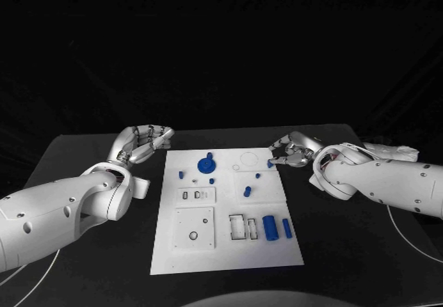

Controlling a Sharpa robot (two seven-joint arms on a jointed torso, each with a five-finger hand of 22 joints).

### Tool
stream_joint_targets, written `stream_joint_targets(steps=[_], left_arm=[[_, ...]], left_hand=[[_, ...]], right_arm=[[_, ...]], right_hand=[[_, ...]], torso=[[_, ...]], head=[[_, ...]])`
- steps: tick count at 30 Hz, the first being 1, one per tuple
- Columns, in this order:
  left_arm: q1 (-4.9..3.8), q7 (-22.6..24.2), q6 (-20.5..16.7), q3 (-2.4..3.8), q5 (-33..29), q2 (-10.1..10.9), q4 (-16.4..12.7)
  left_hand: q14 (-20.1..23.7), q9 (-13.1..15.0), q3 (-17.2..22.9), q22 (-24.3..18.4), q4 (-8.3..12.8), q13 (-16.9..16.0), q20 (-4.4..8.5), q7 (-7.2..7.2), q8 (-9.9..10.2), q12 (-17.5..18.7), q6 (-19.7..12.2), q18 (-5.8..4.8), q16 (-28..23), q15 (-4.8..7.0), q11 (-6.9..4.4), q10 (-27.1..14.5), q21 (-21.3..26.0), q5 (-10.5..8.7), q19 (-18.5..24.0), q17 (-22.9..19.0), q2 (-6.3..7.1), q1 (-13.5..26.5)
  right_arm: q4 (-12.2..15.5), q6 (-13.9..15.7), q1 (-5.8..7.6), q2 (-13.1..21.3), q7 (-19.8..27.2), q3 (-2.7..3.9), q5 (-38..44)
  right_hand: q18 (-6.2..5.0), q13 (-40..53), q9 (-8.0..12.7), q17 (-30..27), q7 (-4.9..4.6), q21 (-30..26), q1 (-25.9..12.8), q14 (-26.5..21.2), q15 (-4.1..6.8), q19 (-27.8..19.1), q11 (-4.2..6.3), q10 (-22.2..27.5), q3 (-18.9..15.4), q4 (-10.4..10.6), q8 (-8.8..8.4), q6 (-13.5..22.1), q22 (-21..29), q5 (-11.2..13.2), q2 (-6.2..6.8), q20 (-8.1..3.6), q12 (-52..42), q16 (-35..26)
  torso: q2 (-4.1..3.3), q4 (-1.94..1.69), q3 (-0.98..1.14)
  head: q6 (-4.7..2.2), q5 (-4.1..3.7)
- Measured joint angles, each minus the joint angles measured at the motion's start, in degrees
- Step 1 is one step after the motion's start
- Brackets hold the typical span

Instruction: Assemble the parts on the task board

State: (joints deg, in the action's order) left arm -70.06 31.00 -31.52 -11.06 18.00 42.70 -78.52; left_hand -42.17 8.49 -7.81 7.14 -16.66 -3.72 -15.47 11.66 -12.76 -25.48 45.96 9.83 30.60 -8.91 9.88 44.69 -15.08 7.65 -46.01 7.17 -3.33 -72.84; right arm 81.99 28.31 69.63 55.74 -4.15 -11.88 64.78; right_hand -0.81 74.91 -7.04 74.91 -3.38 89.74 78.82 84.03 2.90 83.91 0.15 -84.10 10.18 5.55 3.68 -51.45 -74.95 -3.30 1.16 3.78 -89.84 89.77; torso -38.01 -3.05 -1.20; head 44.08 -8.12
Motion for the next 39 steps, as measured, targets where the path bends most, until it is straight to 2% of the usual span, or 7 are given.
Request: stream_joint_targets(steps=[2,19,24,26,29,39], left_arm=[[0.00,0.01,0.00,0.00,0.00,0.06,0.00],[0.02,0.03,-0.01,0.00,0.00,0.42,-0.08],[0.02,0.03,-0.02,0.00,0.00,0.61,-0.15],[0.02,0.03,-0.02,0.00,0.00,0.69,-0.17],[0.02,0.03,-0.03,0.00,0.00,0.79,-0.21],[0.02,0.03,-0.03,0.00,0.00,0.84,-0.28]], left_hand=[[0.00,0.05,0.00,0.00,0.00,0.00,0.00,0.00,0.00,0.00,0.00,0.00,0.00,0.00,0.00,0.00,0.00,0.00,0.00,0.06,-0.06,-0.06],[0.00,0.04,0.00,0.01,0.00,0.00,0.00,0.00,0.00,0.00,0.00,0.00,0.00,0.00,0.02,-0.02,0.00,0.00,0.00,0.06,-0.06,-0.06],[0.00,0.03,0.00,0.01,0.00,0.00,0.00,0.00,0.00,0.00,0.00,0.00,0.00,0.00,0.02,-0.02,0.00,0.00,0.00,0.05,-0.06,-0.06],[0.00,0.03,0.00,0.01,0.00,0.00,0.00,0.00,0.00,0.00,0.00,-0.01,0.00,0.00,0.02,-0.02,0.00,0.00,0.00,0.05,-0.06,-0.06],[0.00,0.03,0.00,0.01,0.00,0.00,0.00,0.00,0.00,0.00,0.00,0.00,0.00,0.00,0.02,-0.02,0.00,0.00,0.00,0.05,-0.06,-0.06],[0.00,0.02,0.00,0.02,0.00,0.00,0.00,0.00,0.00,0.00,0.00,0.00,0.00,0.00,0.03,-0.03,0.00,0.00,0.00,0.05,-0.06,-0.06]], right_arm=[[-0.70,-0.38,-0.25,-0.30,0.00,0.00,0.20],[-3.87,-2.65,-1.01,-2.27,-0.18,0.03,0.80],[-4.26,-3.22,-1.27,-2.72,-0.47,0.03,0.86],[-4.39,-3.46,-1.36,-2.91,-0.61,0.02,0.89],[-4.52,-3.71,-1.43,-3.17,-0.81,0.02,0.98],[-4.71,-4.35,-1.50,-3.62,-1.75,0.02,1.44]], right_hand=[[0.00,0.00,0.25,0.00,0.29,0.00,0.00,-0.02,0.02,0.13,0.20,0.20,-0.29,-0.02,0.00,0.32,0.00,0.00,0.00,-0.13,0.00,0.00],[-0.01,0.02,0.33,0.04,0.18,0.00,0.31,0.00,0.40,-0.01,0.41,0.00,-0.30,-0.01,0.00,0.41,0.01,0.00,-0.31,-0.40,0.00,0.00],[0.00,0.09,0.33,0.04,0.59,0.00,0.86,-0.03,0.43,0.20,0.61,0.20,-0.46,0.15,0.29,-0.01,0.02,0.00,-0.41,-0.61,-0.01,0.00],[0.00,0.16,0.33,0.04,0.40,0.00,1.07,-0.20,0.60,0.21,0.61,0.20,-0.46,0.15,0.29,-0.45,0.02,0.00,-0.62,-0.61,-0.02,0.00],[0.00,0.18,0.33,0.04,0.60,0.00,1.14,0.00,0.81,0.19,0.61,0.21,-0.46,0.15,0.51,-0.70,0.02,0.00,-0.69,-0.63,-0.16,0.00],[-0.01,0.15,0.37,0.03,0.39,0.00,1.60,0.00,0.81,0.00,0.60,0.21,-0.46,0.15,0.51,-1.27,0.03,0.00,-1.15,-0.81,-0.38,0.00]], torso=[[0.00,0.00,0.00],[-0.02,-0.05,-0.03],[-0.02,-0.03,-0.03],[-0.02,-0.02,-0.03],[-0.02,0.01,-0.03],[0.01,0.03,-0.03]], head=[[-0.03,-0.03],[0.15,-0.29],[0.16,-0.10],[0.21,0.03],[0.43,0.17],[0.59,0.19]])
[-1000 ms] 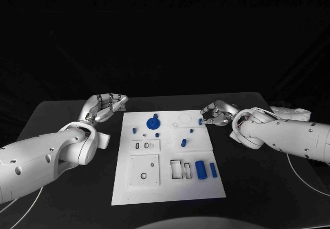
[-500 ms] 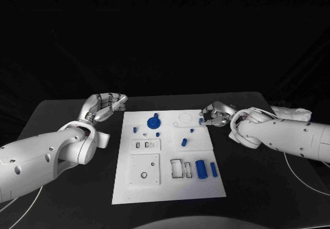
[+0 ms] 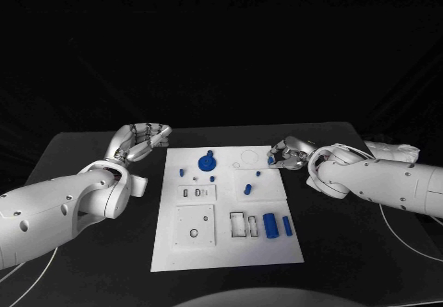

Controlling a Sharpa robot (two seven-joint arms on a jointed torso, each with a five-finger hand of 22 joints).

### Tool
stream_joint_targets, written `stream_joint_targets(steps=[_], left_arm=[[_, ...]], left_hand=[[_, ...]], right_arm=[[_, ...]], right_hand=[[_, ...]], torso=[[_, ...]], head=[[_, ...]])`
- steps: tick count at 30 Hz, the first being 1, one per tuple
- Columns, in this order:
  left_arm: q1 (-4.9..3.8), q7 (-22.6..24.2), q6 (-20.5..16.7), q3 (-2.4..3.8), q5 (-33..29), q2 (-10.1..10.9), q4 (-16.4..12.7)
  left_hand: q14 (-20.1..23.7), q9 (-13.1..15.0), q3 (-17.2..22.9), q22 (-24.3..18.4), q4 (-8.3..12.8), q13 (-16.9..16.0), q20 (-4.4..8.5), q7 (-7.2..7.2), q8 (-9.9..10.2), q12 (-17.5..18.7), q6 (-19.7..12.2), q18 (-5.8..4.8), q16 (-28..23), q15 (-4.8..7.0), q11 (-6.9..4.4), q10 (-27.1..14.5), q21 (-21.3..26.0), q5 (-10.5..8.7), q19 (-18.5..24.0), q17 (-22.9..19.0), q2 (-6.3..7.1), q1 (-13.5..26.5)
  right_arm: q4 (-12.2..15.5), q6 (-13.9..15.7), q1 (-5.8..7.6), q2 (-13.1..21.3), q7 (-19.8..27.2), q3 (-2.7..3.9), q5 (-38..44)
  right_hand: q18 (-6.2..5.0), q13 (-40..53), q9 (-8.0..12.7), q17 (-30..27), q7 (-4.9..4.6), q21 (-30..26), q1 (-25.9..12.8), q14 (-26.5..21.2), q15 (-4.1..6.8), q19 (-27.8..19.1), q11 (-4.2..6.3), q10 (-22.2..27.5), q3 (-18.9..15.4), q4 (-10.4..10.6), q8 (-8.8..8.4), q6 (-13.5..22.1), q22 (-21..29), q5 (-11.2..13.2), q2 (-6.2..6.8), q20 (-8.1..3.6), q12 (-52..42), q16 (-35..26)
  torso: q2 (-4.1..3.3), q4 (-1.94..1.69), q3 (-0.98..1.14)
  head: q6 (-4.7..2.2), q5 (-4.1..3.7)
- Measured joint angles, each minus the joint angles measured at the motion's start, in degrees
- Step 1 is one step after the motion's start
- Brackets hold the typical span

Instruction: Assemble the parts on the task board

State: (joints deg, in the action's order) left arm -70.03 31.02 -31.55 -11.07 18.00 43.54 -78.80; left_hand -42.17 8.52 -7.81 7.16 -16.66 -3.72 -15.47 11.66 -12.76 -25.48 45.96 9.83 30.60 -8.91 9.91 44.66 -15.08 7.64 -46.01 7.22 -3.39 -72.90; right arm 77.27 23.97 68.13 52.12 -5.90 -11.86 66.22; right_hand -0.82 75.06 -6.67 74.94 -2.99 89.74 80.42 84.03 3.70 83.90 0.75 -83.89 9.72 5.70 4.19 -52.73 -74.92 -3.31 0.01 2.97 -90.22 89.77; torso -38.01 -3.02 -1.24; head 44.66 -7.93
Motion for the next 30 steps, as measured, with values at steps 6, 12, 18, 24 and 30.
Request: stream_joint_targets(steps=[6,12,18,24,30], left_arm=[[0.00,-0.01,0.00,0.00,0.00,0.02,-0.02],[0.00,-0.01,0.00,0.00,0.00,0.13,-0.08],[0.00,-0.02,0.00,0.00,0.00,0.17,-0.08],[0.00,-0.02,0.00,0.00,0.00,0.17,-0.05],[0.00,-0.02,0.00,0.00,0.00,0.15,-0.03]], left_hand=[[0.00,0.00,0.00,-0.05,0.00,0.00,0.00,0.00,0.00,0.00,0.00,0.00,0.00,0.00,0.00,0.00,0.00,0.00,0.00,0.00,0.00,0.00],[0.00,0.05,0.00,-0.05,0.00,0.00,0.00,0.00,0.00,0.00,0.00,0.00,0.00,0.00,0.21,0.21,0.00,0.33,0.00,0.09,0.00,0.00],[0.00,0.05,0.00,-0.05,0.00,0.00,0.00,0.00,0.00,0.00,0.00,0.00,0.00,0.00,0.21,0.21,0.00,0.33,0.00,0.08,0.00,0.00],[0.00,0.05,-0.31,-0.10,0.01,0.00,0.00,0.00,0.00,0.00,0.00,0.00,0.00,0.00,0.21,0.21,0.00,0.33,0.00,0.08,-0.23,-0.23],[0.00,0.04,-0.31,-0.10,0.01,0.00,0.00,0.00,0.00,0.00,0.00,0.00,0.00,0.00,0.21,0.21,0.00,0.33,0.00,0.08,-0.22,-0.23]], right_arm=[[-0.11,-0.21,-0.02,-0.18,-0.49,0.01,0.18],[-0.11,-0.26,-0.05,-0.22,-0.90,0.01,0.60],[-0.22,-0.24,-0.10,-0.22,-1.12,0.03,0.49],[-0.60,-0.21,-0.19,-0.21,-1.25,0.03,-0.08],[-0.86,-0.21,-0.24,-0.28,-1.29,0.03,-0.63]], right_hand=[[0.00,0.00,0.00,0.00,-0.01,0.00,0.14,0.00,0.00,0.00,0.00,0.00,0.00,0.00,0.00,-0.40,0.00,0.00,-0.14,0.00,-0.08,0.00],[0.00,0.00,0.00,-0.01,-0.01,0.00,0.30,0.00,0.00,-0.01,-0.01,0.01,0.00,0.00,0.00,-0.40,0.00,0.00,-0.30,0.01,-0.06,0.00],[0.00,0.00,0.00,-0.01,-0.01,0.00,0.37,0.00,0.00,-0.01,0.02,-0.02,0.00,0.00,0.00,-0.40,0.01,-0.01,-0.37,0.01,0.02,0.00],[0.00,0.00,0.00,-0.01,-0.01,0.00,0.50,0.00,0.00,-0.01,0.11,-0.11,0.00,0.00,0.00,-0.40,0.01,-0.01,-0.24,0.01,0.02,0.00],[0.00,-0.01,0.05,-0.02,-0.22,0.00,0.60,0.00,0.00,-0.01,0.11,-0.11,0.00,0.00,0.00,-0.61,0.01,-0.01,-0.13,0.01,0.02,0.00]], torso=[[0.02,0.01,0.00],[0.02,-0.05,-0.03],[0.03,-0.03,-0.02],[0.03,-0.03,-0.01],[0.03,-0.03,0.01]], head=[[0.07,0.05],[0.08,-0.02],[0.05,-0.01],[-0.03,0.00],[-0.18,-0.27]])
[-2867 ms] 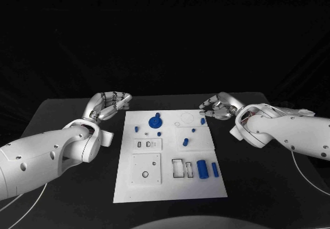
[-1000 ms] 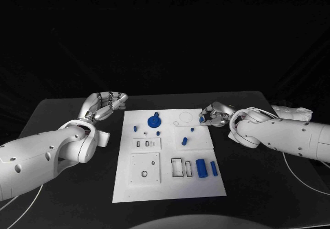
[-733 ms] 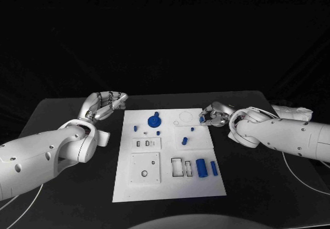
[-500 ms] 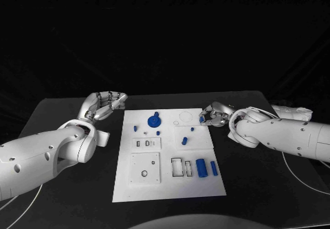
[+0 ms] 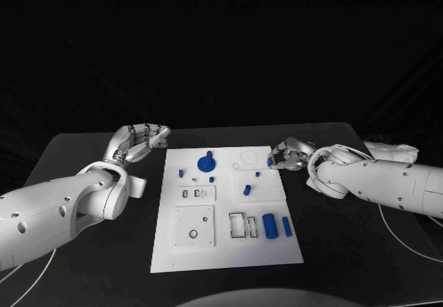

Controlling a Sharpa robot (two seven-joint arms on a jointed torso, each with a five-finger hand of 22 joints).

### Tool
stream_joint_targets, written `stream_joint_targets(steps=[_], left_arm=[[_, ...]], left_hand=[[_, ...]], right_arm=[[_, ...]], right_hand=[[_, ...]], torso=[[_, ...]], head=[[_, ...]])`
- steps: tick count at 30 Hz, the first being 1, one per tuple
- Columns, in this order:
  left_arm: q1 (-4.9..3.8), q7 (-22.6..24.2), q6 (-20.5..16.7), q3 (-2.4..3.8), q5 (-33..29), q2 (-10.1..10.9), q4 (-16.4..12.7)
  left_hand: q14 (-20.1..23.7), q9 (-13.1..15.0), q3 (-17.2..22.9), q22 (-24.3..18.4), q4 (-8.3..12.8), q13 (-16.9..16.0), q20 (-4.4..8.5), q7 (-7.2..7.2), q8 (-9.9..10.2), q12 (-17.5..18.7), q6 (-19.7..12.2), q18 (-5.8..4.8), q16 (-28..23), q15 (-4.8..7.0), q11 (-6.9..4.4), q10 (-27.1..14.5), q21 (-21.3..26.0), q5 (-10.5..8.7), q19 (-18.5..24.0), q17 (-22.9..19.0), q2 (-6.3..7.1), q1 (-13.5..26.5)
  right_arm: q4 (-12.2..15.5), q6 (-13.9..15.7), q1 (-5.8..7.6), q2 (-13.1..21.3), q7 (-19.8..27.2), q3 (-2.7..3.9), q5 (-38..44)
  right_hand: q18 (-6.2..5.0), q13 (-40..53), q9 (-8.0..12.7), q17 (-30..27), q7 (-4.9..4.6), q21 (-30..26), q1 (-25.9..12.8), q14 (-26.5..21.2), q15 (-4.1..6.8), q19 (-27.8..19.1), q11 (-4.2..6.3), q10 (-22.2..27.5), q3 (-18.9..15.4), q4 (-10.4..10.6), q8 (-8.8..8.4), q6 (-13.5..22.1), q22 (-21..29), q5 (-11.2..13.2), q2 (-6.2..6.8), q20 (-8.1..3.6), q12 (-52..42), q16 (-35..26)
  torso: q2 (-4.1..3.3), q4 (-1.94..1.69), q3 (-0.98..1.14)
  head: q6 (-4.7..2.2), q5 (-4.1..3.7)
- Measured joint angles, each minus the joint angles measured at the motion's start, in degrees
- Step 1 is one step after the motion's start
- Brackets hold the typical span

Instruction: Assemble the parts on the task board

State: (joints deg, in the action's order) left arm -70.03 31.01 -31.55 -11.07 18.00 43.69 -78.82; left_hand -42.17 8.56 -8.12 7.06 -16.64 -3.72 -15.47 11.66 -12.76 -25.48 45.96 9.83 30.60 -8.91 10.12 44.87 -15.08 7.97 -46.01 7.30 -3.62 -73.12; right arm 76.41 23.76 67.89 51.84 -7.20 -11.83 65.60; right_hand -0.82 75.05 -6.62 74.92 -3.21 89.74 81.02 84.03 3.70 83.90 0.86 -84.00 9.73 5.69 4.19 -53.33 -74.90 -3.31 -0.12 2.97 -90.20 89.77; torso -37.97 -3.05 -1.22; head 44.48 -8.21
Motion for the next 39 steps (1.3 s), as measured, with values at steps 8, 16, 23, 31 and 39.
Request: stream_joint_targets(steps=[8,16,23,31,39], left_arm=[[0.00,-0.01,0.00,-0.01,0.00,-0.05,0.02],[0.01,-0.04,0.00,-0.01,0.00,-0.03,0.03],[0.01,-0.05,-0.01,-0.01,0.00,-0.04,0.03],[0.01,-0.05,-0.01,-0.01,0.00,0.01,0.00],[0.01,-0.05,-0.01,-0.01,0.00,-0.01,0.00]], left_hand=[[0.00,0.00,0.00,0.00,0.00,0.00,0.00,0.00,0.00,0.00,0.00,0.00,0.00,0.00,0.00,0.00,0.00,0.00,0.00,0.00,0.00,0.00],[0.00,-0.01,0.00,0.01,0.00,0.00,0.00,0.00,0.00,0.00,0.00,0.00,0.00,0.00,0.00,0.00,0.00,0.00,0.00,0.04,0.00,0.00],[0.00,-0.01,0.00,0.01,0.00,0.00,0.00,0.00,0.00,0.00,0.00,0.00,0.00,0.00,0.00,0.00,0.00,0.00,0.00,0.04,0.00,0.00],[0.00,-0.02,0.00,0.01,0.00,0.00,0.00,0.00,0.00,0.00,0.00,0.00,0.00,0.00,0.00,0.00,0.00,0.00,0.00,0.04,0.00,0.00],[0.00,-0.02,0.00,0.02,0.00,0.00,0.00,0.00,0.00,0.00,0.00,0.00,0.00,0.00,0.00,0.00,0.00,0.00,0.00,0.03,0.00,0.00]], right_arm=[[-0.67,0.06,-0.20,-0.44,0.00,0.01,-1.56],[-1.18,0.15,-0.35,-0.62,0.10,0.00,-4.26],[-1.23,0.19,-0.38,-0.72,0.16,-0.01,-5.85],[-1.24,0.34,-0.40,-0.86,0.26,-0.01,-6.73],[-1.08,0.50,-0.41,-0.95,0.38,-0.01,-7.17]], right_hand=[[0.00,0.00,0.00,0.00,0.26,0.00,0.00,0.00,0.00,0.21,0.00,0.00,-0.24,0.24,0.22,-0.65,0.00,0.00,0.00,-0.21,-0.02,0.00],[0.00,0.03,0.00,-0.01,0.23,0.00,-0.01,0.00,0.00,0.21,-0.01,0.00,-0.24,0.24,0.22,-1.04,-0.04,0.00,0.01,-0.21,-0.03,0.00],[0.00,0.04,-0.01,-0.01,0.23,0.00,-0.01,0.00,0.00,0.20,-0.01,0.01,-0.24,0.24,0.22,-1.04,-0.04,0.21,0.01,-0.20,-0.09,0.00],[0.00,0.00,0.05,-0.01,0.23,0.00,-0.01,0.00,0.00,0.20,-0.02,0.01,-0.24,0.24,0.22,-1.04,-0.04,0.21,0.01,-0.20,-0.10,0.00],[0.00,0.00,0.05,-0.01,0.23,0.00,-0.01,0.00,0.00,0.20,-0.11,0.11,-0.23,0.24,0.45,-1.45,-0.03,0.21,0.01,-0.20,-0.19,0.00]], torso=[[-0.01,-0.01,0.01],[-0.01,-0.02,0.01],[-0.01,-0.03,-0.02],[-0.01,-0.02,-0.02],[-0.02,0.00,-0.03]], head=[[-0.11,0.05],[-0.12,0.16],[-0.14,0.20],[-0.18,0.29],[-0.10,0.39]])
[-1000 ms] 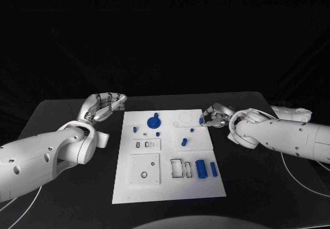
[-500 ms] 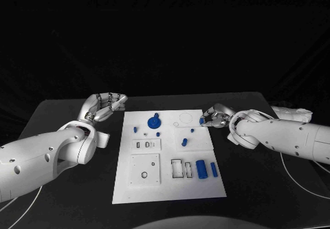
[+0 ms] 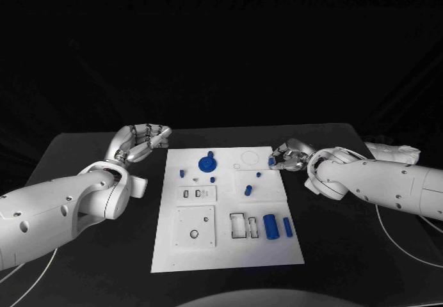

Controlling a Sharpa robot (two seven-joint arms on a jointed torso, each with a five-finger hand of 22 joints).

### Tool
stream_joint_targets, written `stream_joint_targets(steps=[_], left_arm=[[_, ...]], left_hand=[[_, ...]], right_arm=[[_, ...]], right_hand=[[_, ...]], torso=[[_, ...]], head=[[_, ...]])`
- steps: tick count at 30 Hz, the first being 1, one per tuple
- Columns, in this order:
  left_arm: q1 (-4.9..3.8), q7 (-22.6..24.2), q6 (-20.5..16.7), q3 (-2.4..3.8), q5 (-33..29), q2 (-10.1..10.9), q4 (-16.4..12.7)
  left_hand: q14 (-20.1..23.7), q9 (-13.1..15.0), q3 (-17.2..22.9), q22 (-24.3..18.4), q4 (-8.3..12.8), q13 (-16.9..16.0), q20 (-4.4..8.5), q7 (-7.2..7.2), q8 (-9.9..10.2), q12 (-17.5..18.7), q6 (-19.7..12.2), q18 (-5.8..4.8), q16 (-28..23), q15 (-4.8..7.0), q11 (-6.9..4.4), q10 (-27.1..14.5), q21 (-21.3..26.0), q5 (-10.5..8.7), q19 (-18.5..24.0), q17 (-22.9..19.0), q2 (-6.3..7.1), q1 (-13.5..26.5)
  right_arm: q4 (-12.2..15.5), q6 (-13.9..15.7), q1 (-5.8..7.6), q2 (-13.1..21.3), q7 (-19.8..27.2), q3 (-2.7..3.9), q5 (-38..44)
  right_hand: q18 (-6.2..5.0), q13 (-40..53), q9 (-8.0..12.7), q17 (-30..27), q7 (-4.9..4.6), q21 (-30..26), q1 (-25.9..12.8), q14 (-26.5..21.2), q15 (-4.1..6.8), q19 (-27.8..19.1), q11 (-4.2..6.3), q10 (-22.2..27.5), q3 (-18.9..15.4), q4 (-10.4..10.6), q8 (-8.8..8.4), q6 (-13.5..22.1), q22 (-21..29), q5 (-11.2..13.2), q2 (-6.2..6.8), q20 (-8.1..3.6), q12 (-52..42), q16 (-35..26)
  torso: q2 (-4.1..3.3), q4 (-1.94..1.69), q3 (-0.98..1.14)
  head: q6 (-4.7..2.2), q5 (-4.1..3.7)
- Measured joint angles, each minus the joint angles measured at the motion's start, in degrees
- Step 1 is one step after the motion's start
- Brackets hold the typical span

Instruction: Assemble the parts on the task board

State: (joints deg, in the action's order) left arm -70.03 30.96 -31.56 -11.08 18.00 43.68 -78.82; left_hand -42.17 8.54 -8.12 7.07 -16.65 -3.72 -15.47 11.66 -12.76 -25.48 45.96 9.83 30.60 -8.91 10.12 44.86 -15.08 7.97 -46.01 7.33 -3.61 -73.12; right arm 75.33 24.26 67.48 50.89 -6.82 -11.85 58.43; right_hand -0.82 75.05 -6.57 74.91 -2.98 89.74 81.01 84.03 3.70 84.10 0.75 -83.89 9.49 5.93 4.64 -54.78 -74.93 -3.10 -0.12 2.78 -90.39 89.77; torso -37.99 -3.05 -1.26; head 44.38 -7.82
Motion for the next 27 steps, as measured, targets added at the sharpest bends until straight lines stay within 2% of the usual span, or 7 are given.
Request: stream_joint_targets(steps=[13,27], left_arm=[[0.00,0.00,0.01,0.00,0.00,-0.14,0.04],[0.00,-0.01,0.01,0.00,0.00,-0.09,-0.02]], left_hand=[[0.00,0.05,0.00,-0.07,0.00,0.00,0.00,0.00,0.00,0.00,0.00,0.00,0.00,0.00,0.00,0.00,0.00,0.00,0.00,0.05,0.00,0.00],[0.00,0.04,0.00,-0.06,0.00,0.00,0.00,0.00,0.00,0.00,0.00,0.00,0.00,0.00,0.00,0.00,0.00,0.00,0.00,0.04,0.00,0.00]], right_arm=[[-0.01,0.62,0.00,0.08,0.09,0.00,-0.19],[0.19,1.70,-0.01,0.07,0.95,0.00,-0.28]], right_hand=[[0.00,0.09,0.00,0.00,0.31,0.00,0.54,0.00,0.00,0.00,0.21,-0.22,-0.16,0.16,0.23,-1.16,0.01,0.00,-0.54,0.00,0.09,0.00],[0.00,-0.02,-0.02,0.04,0.56,0.00,1.30,0.00,0.42,-0.22,0.41,0.00,-0.72,0.25,1.55,-5.90,0.02,0.15,-1.28,-0.21,0.21,0.00]], torso=[[0.00,0.00,-0.01],[0.00,0.00,0.00]], head=[[0.18,-0.01],[0.22,0.15]])
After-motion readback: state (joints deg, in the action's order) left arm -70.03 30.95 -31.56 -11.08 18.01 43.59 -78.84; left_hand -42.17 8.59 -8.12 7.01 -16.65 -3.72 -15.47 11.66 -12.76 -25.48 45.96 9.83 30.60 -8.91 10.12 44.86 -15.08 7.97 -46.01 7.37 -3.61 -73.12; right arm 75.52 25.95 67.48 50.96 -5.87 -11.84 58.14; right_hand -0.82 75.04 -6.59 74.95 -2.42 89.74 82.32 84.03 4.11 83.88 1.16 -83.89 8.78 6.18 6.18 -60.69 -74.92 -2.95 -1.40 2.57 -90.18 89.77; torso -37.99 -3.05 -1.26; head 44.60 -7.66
